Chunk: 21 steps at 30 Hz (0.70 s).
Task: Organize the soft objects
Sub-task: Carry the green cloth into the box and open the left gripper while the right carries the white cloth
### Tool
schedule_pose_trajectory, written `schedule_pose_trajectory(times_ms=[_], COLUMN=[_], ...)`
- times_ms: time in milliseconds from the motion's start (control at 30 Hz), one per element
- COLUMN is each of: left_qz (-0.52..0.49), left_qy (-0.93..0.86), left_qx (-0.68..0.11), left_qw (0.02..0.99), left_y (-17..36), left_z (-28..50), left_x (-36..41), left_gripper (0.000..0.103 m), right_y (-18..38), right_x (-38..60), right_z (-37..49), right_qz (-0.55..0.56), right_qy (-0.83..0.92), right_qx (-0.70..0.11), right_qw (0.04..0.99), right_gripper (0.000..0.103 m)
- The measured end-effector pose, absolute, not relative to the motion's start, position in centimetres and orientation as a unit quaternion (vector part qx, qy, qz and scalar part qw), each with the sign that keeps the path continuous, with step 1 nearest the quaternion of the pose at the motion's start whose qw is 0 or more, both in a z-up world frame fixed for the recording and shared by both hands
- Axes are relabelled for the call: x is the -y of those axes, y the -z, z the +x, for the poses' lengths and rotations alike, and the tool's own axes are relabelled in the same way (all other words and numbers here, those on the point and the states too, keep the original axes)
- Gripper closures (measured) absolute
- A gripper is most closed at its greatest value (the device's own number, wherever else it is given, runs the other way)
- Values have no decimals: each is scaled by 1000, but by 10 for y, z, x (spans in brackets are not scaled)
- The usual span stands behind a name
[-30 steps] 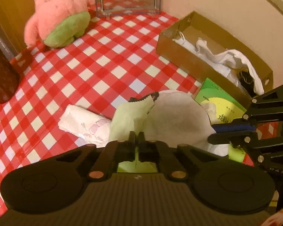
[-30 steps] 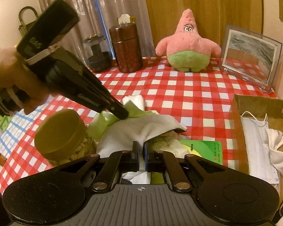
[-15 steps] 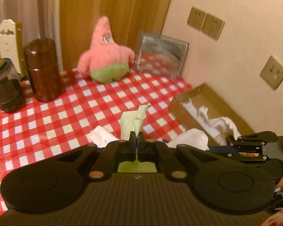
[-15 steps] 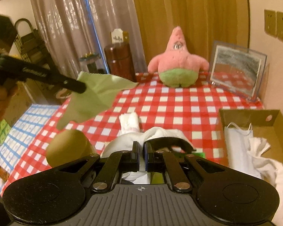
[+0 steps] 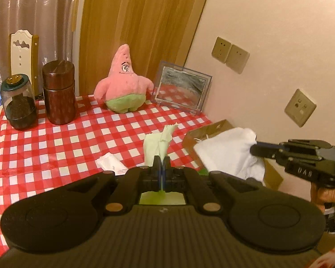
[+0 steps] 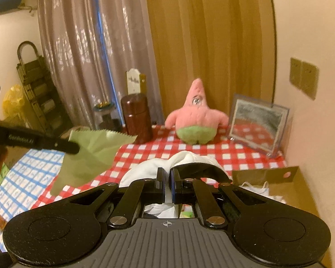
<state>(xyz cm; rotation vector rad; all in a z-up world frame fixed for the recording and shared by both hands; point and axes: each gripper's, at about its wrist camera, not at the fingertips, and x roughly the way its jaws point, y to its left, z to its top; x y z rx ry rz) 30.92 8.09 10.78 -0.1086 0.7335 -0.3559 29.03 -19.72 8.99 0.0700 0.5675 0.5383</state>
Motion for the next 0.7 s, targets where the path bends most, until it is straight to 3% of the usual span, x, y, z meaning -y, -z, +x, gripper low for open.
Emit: schedule_pose_trajectory(times_ms=[700], left_qz=[-98], left_qy=[195], left_qx=[-333], left_qw=[917], left_y=[-127], left_z=[273], left_x=[0], left_gripper=[103], right_y=[-110], right_x=[307], right_z=[254], right_qz=[-14], right_qy=[-198], right_qx=[-272], right_qw=[942], right_gripper=[98])
